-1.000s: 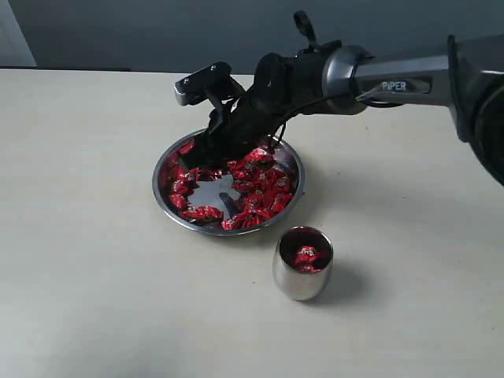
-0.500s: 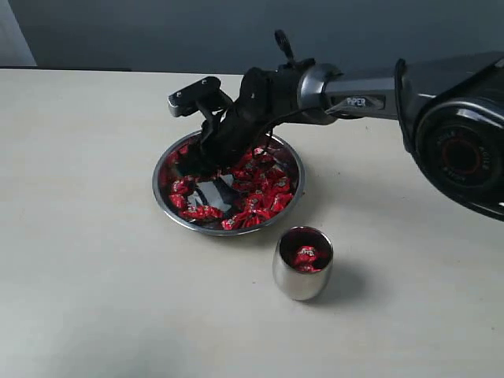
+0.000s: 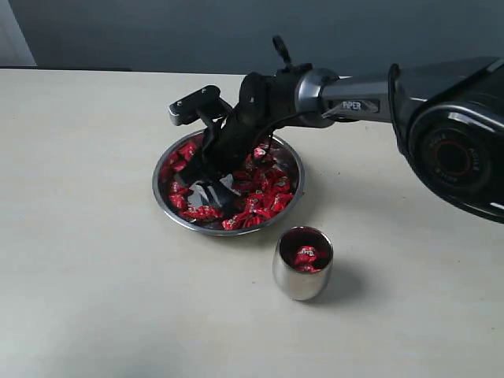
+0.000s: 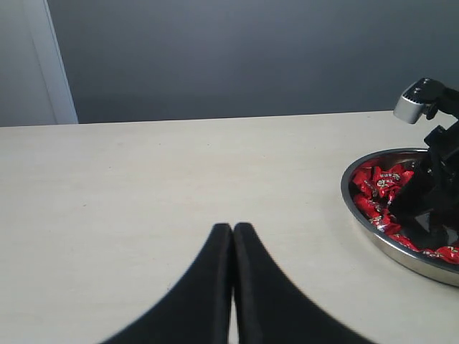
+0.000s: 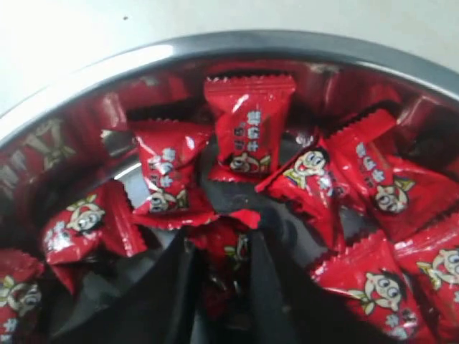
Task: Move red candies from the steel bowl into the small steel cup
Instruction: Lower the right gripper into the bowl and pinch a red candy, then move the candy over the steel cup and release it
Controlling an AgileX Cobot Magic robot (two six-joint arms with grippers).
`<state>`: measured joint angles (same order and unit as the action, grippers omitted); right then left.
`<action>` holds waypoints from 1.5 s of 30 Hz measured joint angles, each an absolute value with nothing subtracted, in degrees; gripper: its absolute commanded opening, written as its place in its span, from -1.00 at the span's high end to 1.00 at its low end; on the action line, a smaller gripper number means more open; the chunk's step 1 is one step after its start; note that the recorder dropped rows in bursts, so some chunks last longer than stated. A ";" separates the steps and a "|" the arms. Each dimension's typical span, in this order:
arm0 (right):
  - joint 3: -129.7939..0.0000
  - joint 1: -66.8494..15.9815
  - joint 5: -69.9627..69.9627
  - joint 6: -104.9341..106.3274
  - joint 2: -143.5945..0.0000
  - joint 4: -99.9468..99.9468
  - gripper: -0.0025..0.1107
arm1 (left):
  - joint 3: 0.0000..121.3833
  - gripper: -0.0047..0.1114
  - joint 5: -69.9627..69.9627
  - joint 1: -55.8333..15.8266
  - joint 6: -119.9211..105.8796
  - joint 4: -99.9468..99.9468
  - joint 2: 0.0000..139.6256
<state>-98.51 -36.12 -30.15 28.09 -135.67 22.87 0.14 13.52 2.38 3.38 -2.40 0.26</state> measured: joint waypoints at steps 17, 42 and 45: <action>-96.17 -36.12 -48.34 27.48 -117.50 22.41 0.97 | 0.14 0.91 13.52 2.38 3.38 -2.40 0.26; -47.24 -36.12 -34.49 26.81 -81.87 23.26 0.97 | 0.14 0.91 13.52 2.38 3.38 -2.40 0.26; -47.24 -36.12 -34.49 26.81 -83.27 23.34 0.84 | 0.14 0.91 13.52 2.38 3.38 -2.40 0.26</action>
